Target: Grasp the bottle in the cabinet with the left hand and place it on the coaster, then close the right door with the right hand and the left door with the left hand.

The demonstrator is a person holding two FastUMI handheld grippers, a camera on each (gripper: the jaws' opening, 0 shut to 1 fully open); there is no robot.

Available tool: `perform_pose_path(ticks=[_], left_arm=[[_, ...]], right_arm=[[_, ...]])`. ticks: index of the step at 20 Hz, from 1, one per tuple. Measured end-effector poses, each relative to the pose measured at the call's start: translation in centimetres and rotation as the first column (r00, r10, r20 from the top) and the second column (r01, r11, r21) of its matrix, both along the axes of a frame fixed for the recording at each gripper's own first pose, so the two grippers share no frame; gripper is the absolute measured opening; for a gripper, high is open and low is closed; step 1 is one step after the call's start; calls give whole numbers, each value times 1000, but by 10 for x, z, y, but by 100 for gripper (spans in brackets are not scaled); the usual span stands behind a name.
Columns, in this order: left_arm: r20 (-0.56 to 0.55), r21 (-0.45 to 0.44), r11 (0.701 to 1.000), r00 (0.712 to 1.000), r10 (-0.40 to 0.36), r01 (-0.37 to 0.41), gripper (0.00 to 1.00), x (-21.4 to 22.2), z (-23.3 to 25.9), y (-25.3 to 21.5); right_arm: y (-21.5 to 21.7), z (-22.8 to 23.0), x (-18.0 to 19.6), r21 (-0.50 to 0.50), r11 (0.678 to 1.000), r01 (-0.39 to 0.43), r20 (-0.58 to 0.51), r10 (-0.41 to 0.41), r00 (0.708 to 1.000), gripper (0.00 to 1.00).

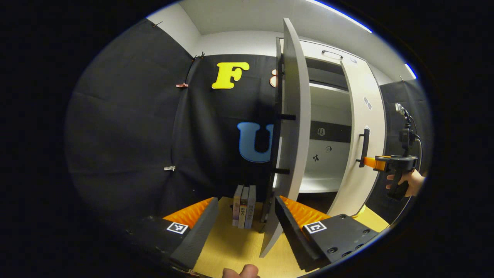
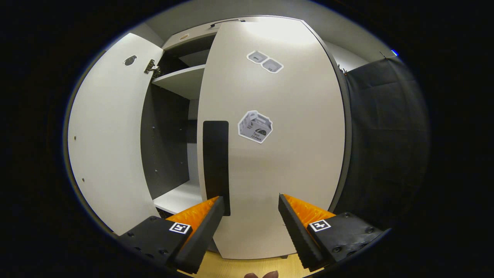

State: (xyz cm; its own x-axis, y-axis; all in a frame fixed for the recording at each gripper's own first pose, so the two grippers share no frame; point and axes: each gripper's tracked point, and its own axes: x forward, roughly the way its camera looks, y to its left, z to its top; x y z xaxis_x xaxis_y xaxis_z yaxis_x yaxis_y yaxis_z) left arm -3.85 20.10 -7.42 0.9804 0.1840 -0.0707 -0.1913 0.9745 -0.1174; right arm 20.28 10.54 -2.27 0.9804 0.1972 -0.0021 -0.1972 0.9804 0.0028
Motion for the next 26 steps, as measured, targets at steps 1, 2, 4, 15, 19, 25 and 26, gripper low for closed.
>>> perform_pose_path(ticks=[1,2,4,15,19,25,26], left_arm=[[3,8,1000,1000,2,-2,94,3,3,1],[8,16,1000,1000,5,-5,94,6,7,3],[23,14,1000,1000,-3,3,94,9,15,3],[21,-8,999,999,-44,44,93,31,20,-30],[22,49,990,991,-136,134,93,39,27,-83],[37,20,976,975,-218,217,93,68,31,-144],[39,13,973,972,-231,230,93,73,32,-152]], right_arm=[[2,-1,4,1,1000,1,-1,-1,1000,95],[3,-2,8,0,1000,4,-2,-4,1000,95],[4,-2,8,-1,1000,11,-5,-11,1000,95],[-21,10,-9,48,998,41,3,-41,999,96],[-45,11,-26,19,998,56,12,-57,998,96],[-77,22,-62,12,998,55,41,-56,998,95],[-82,21,-65,10,998,55,40,-56,998,96]])
